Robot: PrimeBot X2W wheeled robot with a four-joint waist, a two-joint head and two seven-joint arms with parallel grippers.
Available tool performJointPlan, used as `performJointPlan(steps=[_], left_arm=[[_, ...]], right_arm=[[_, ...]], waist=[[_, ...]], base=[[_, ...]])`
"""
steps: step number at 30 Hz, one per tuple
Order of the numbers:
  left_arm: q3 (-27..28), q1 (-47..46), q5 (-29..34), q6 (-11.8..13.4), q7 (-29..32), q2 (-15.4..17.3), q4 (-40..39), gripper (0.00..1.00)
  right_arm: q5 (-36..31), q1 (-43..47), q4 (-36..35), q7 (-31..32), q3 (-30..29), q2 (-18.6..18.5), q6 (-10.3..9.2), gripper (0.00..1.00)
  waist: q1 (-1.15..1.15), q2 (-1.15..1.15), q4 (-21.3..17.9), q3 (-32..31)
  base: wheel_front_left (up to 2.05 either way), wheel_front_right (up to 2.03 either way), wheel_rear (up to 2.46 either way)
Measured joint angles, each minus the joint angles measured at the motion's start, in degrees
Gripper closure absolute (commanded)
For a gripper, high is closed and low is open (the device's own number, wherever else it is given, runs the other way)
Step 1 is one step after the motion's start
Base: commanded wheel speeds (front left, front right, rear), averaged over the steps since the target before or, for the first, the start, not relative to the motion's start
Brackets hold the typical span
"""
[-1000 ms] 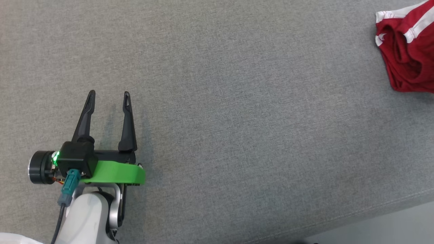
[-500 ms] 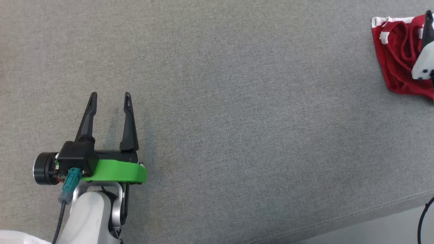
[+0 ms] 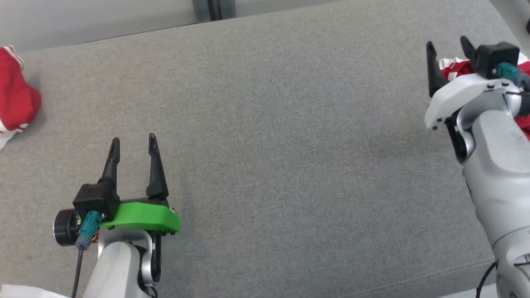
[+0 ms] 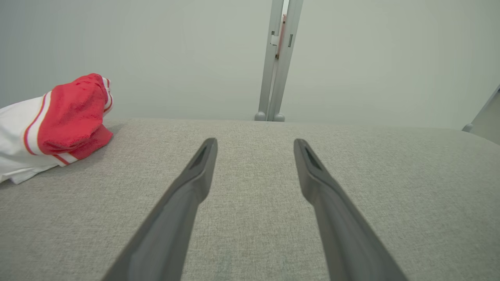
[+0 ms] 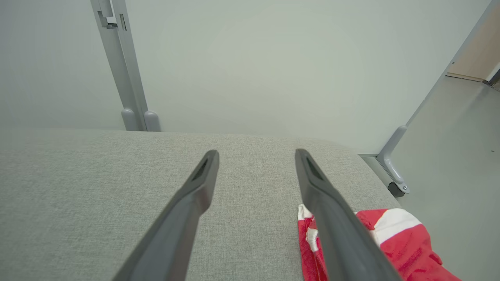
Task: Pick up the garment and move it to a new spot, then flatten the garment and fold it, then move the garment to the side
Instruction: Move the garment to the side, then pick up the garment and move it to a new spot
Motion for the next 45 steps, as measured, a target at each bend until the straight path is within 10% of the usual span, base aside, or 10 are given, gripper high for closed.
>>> performJointPlan(steps=[24,45], left_arm=[[1.6,12.1,0.8,-2.0,-0.2,-2.2,1.8,0.0],[-0.8,12.7,0.1,-1.8,-0.2,-2.3,3.3,0.0]], right_arm=[[0.1,44.5,-41.6,2.4,-4.8,10.1,-0.01,0.0],[6.4,50.8,-47.9,4.1,-1.8,10.3,-0.02,0.0]], waist=[[-0.01,0.0,9.2,-13.5],[0.0,0.0,9.9,-14.3]], base=[[0.0,0.0,0.0],[0.0,0.0,0.0]])
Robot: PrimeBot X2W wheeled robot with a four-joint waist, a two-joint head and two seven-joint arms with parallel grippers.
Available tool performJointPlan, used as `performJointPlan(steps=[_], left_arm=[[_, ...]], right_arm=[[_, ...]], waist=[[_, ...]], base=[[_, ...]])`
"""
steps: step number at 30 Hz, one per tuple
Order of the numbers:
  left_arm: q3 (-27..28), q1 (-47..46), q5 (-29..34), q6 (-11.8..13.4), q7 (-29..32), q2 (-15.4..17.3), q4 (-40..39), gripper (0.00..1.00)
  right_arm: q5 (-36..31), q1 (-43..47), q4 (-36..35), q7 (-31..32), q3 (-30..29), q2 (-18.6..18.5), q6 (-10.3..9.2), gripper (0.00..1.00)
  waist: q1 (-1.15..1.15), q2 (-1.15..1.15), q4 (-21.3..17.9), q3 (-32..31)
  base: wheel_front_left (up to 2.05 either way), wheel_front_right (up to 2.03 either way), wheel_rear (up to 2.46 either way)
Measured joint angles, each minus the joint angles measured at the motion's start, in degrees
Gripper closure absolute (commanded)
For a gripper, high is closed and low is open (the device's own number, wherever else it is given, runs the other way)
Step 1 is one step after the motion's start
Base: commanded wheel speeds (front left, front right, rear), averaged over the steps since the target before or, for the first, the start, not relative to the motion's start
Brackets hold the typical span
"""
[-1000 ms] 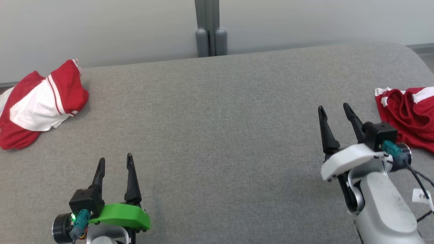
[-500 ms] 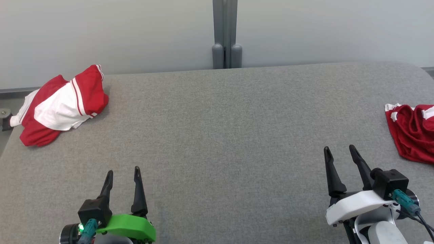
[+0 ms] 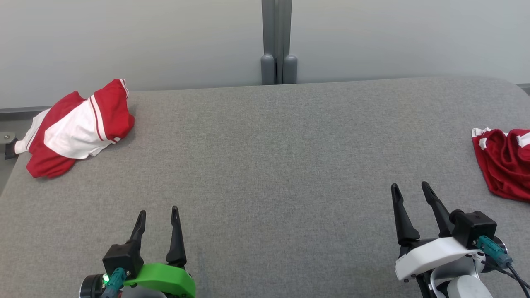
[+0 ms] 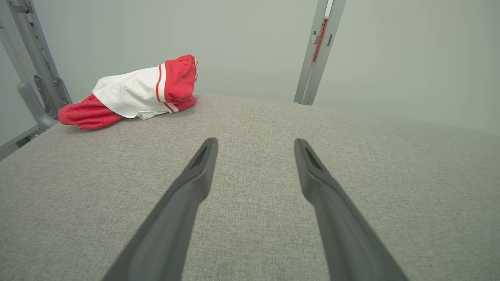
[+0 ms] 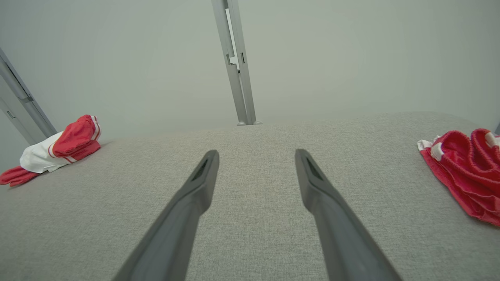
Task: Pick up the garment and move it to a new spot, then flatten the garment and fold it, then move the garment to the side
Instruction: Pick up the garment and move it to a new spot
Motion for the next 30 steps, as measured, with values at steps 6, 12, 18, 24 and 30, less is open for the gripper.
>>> performJointPlan(steps=[6,12,18,24,30], left_arm=[[0.0,-0.1,0.0,0.0,0.0,0.0,0.2,0.0],[-0.3,-0.2,-0.7,0.1,0.0,0.0,0.3,0.0],[-1.3,-1.1,-1.0,0.1,0.0,-0.1,0.2,0.0],[-0.8,-1.4,-0.5,0.2,0.0,-0.1,0.2,0.0],[0.2,-1.6,0.0,-0.1,0.0,-0.1,0.4,0.0]], right_arm=[[0.0,0.0,0.0,0.2,0.0,0.0,0.0,0.0],[0.0,0.2,0.0,0.3,0.0,0.0,0.0,0.0],[-0.2,0.5,-0.8,0.3,-0.3,0.0,0.0,0.0],[-0.2,0.4,-1.2,0.3,-0.1,0.0,0.0,0.0],[0.2,0.4,-0.9,0.0,0.5,0.0,0.0,0.0]], waist=[[0.0,0.0,0.1,0.1],[0.0,0.0,0.5,0.3],[0.0,0.0,3.5,0.5],[0.0,0.0,9.1,0.9],[0.0,0.0,16.2,1.1]], base=[[0.0,0.0,0.0],[0.0,0.0,0.0],[0.0,0.0,0.0],[0.0,0.0,0.0],[0.0,0.0,0.0]])
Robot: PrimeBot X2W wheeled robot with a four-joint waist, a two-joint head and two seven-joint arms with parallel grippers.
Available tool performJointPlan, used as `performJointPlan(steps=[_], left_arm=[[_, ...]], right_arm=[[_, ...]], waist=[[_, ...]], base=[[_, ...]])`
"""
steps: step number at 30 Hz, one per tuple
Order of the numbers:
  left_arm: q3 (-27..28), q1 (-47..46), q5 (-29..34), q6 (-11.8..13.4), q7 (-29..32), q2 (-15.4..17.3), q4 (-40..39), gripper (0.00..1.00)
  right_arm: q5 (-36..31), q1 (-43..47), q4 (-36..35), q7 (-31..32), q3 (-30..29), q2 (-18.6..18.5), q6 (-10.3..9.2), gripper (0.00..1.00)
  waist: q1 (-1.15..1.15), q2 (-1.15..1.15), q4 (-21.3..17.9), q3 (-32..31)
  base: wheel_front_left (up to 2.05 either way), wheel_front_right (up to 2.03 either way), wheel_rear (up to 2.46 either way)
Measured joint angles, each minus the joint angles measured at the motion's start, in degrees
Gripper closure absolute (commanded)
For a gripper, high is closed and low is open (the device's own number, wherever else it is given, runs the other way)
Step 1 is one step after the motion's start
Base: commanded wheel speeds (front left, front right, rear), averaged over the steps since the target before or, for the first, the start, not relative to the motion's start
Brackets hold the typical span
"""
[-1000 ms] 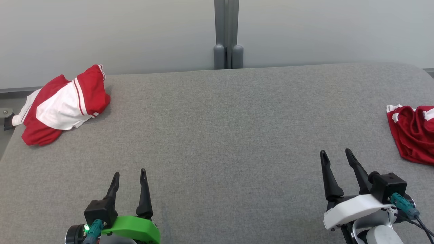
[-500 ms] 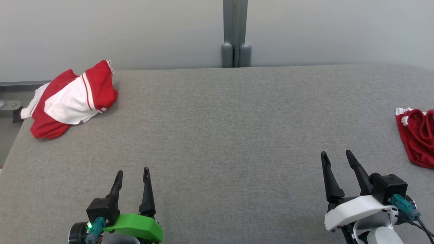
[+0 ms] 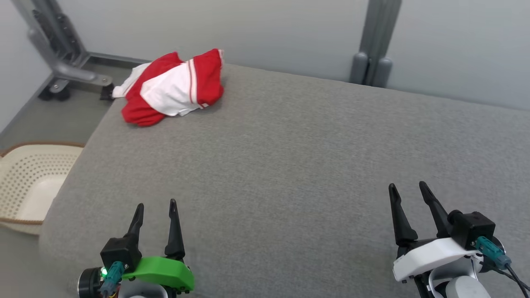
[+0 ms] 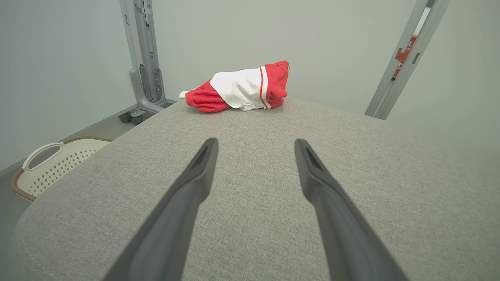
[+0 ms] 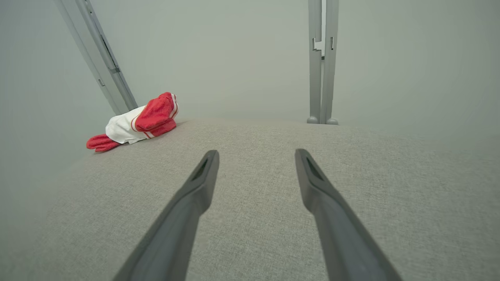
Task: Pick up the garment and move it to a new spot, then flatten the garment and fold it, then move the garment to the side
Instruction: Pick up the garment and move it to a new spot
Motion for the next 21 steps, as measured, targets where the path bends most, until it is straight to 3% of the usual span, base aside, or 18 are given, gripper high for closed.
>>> performJointPlan(steps=[10,21], left_arm=[[1.9,0.6,0.5,-0.2,0.0,0.0,-1.1,0.0],[1.5,1.5,0.5,-0.1,0.0,0.0,-1.5,0.0]], right_arm=[[0.3,-1.3,0.8,0.0,2.8,0.1,0.0,0.0],[0.6,-2.2,1.3,-0.3,3.5,0.1,0.0,0.0]], waist=[[0.0,0.0,10.0,0.3],[0.0,0.0,12.2,2.3]], base=[[0.0,0.0,0.0],[0.0,0.0,0.0]])
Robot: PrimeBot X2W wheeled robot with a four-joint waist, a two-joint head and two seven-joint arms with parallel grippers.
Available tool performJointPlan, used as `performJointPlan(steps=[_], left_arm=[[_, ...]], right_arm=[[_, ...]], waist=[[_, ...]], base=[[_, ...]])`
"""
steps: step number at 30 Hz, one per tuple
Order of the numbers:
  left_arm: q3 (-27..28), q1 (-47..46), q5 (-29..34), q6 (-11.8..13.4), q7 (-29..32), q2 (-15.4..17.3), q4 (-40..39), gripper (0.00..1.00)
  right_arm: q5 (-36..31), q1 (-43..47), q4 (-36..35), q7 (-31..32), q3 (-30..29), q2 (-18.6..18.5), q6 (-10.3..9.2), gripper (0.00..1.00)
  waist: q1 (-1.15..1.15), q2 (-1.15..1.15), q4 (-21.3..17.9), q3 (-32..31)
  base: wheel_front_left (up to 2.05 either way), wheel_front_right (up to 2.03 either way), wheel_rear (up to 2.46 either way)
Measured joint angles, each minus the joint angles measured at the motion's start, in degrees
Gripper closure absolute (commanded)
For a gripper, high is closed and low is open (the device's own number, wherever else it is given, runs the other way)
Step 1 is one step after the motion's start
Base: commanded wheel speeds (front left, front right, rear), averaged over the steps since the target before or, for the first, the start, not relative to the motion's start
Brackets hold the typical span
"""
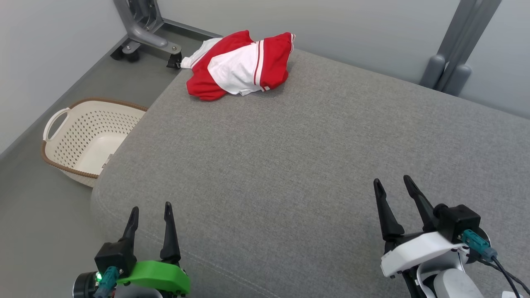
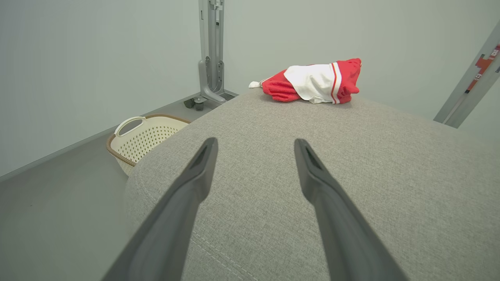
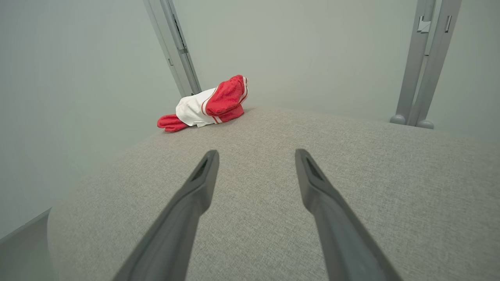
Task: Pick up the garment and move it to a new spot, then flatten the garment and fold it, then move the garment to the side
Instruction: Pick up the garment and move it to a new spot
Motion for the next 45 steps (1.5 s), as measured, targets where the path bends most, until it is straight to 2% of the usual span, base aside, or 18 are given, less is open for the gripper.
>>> performJointPlan(steps=[8,11,15,18,20,23,27,30,35,44,45], left_arm=[[2.9,-2.4,-1.7,0.6,0.0,0.4,-3.2,0.0],[5.0,-8.2,-0.5,0.0,0.0,3.0,-4.6,0.0],[6.1,-19.4,1.5,-2.6,0.0,8.1,-4.8,0.0],[5.8,-29.5,2.6,-4.8,2.8,12.3,-3.1,0.0],[5.1,-36.7,3.4,-6.3,6.1,14.8,-0.8,0.0],[4.5,-45.3,3.1,-7.9,12.7,16.9,4.6,0.0],[5.2,-53.3,0.3,-8.8,20.8,18.3,12.3,0.0],[4.9,-56.2,0.3,-8.9,24.6,20.0,17.6,0.0],[4.6,-58.6,0.4,-8.7,27.8,21.1,24.3,0.0],[4.2,-58.8,-0.7,-8.2,29.6,20.5,33.6,0.0],[4.2,-58.9,-0.7,-8.2,29.1,20.6,33.9,0.13]], right_arm=[[-3.0,-3.7,-4.0,2.1,0.2,0.1,0.0,0.0],[-5.1,-5.7,-6.0,3.5,0.0,0.0,0.0,0.0],[-7.0,-8.6,-9.0,5.1,-0.2,0.1,0.0,0.0],[-8.1,-10.0,-10.9,6.0,-0.2,0.0,0.0,0.0],[-8.4,-10.7,-12.2,6.2,-0.1,0.0,0.0,0.0],[-9.1,-11.0,-13.3,6.9,0.1,0.0,0.0,0.0],[-9.1,-11.0,-15.4,7.1,0.4,0.0,0.0,0.0],[-9.0,-11.0,-17.2,7.0,0.1,0.0,0.0,0.0],[-8.6,-11.0,-19.5,6.5,-0.7,-0.1,0.0,0.0],[-7.5,-11.1,-18.9,4.8,-1.9,-0.1,0.0,0.0],[-7.5,-11.2,-18.8,4.7,-1.9,-0.1,0.0,0.0]], waist=[[0.0,0.0,-1.9,3.3],[0.0,0.0,-3.2,5.6],[0.0,0.0,-5.4,9.6],[0.0,0.0,-7.6,12.8],[0.01,0.0,-9.3,15.0],[0.0,0.0,-12.0,17.6],[0.01,0.0,-16.2,20.6],[0.01,0.0,-19.1,22.8],[0.01,0.0,-23.3,26.7],[0.01,0.0,-29.5,32.1],[0.01,0.0,-29.9,32.4]], base=[[0.0,0.0,0.0],[0.0,0.0,0.0],[0.0,0.0,0.0],[0.0,0.0,0.0],[0.0,0.0,0.0],[0.0,0.0,0.0],[0.0,0.0,0.0],[0.0,0.0,0.0],[0.0,0.0,0.0],[0.0,0.0,0.0],[0.0,0.0,0.0]])
